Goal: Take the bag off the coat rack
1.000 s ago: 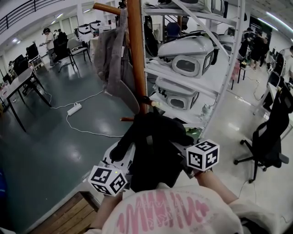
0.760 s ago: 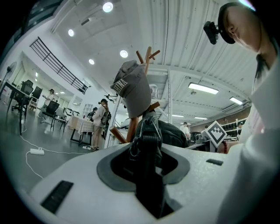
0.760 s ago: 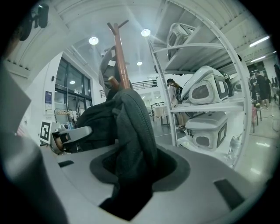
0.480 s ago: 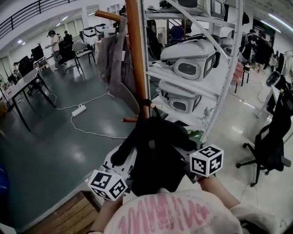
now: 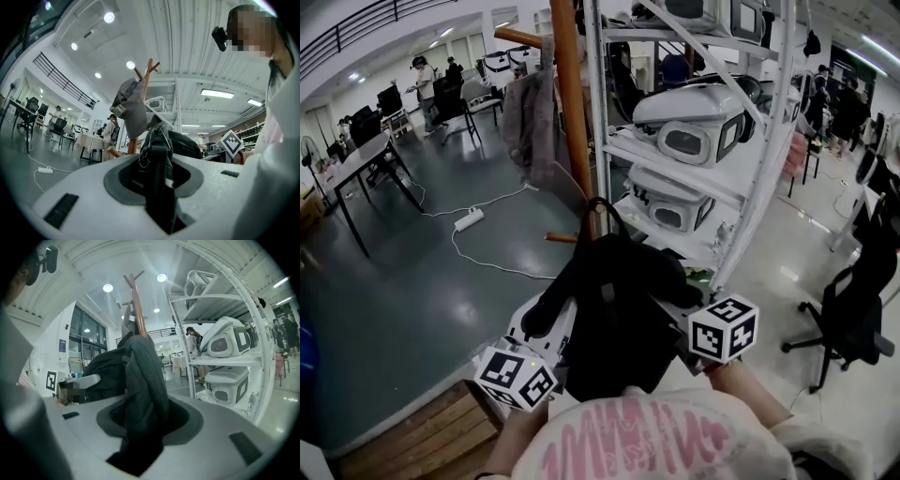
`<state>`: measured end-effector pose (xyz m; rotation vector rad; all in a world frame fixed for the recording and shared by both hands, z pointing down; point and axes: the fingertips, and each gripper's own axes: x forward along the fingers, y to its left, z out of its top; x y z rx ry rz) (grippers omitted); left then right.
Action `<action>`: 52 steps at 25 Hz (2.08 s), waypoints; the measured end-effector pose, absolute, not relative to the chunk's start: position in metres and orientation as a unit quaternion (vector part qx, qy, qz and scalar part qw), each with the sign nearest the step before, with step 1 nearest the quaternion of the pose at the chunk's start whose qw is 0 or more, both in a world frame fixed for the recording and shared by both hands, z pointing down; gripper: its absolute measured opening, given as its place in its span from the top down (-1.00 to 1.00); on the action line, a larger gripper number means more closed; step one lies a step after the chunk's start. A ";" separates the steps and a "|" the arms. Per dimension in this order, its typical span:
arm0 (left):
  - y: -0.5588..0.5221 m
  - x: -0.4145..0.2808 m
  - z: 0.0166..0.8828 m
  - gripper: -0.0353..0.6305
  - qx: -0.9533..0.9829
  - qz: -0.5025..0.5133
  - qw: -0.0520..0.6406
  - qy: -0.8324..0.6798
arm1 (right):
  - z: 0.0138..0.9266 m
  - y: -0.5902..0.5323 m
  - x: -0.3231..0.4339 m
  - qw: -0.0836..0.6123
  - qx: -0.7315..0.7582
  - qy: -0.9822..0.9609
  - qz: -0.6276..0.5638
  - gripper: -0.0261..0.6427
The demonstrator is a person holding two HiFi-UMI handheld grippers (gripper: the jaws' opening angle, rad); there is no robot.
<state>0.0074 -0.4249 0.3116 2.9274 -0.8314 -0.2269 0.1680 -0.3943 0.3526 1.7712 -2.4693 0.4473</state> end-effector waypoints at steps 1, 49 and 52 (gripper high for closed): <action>-0.421 0.008 0.311 0.57 0.957 -0.075 0.046 -0.276 | 0.352 -0.392 0.169 0.036 0.572 -0.806 0.146 0.42; -0.202 0.073 0.386 0.58 0.921 -0.023 0.108 -0.373 | 0.440 -0.202 0.227 0.083 0.467 -0.855 0.209 0.44; -0.197 0.074 0.390 0.58 0.921 -0.021 0.113 -0.371 | 0.444 -0.196 0.228 0.085 0.468 -0.853 0.213 0.44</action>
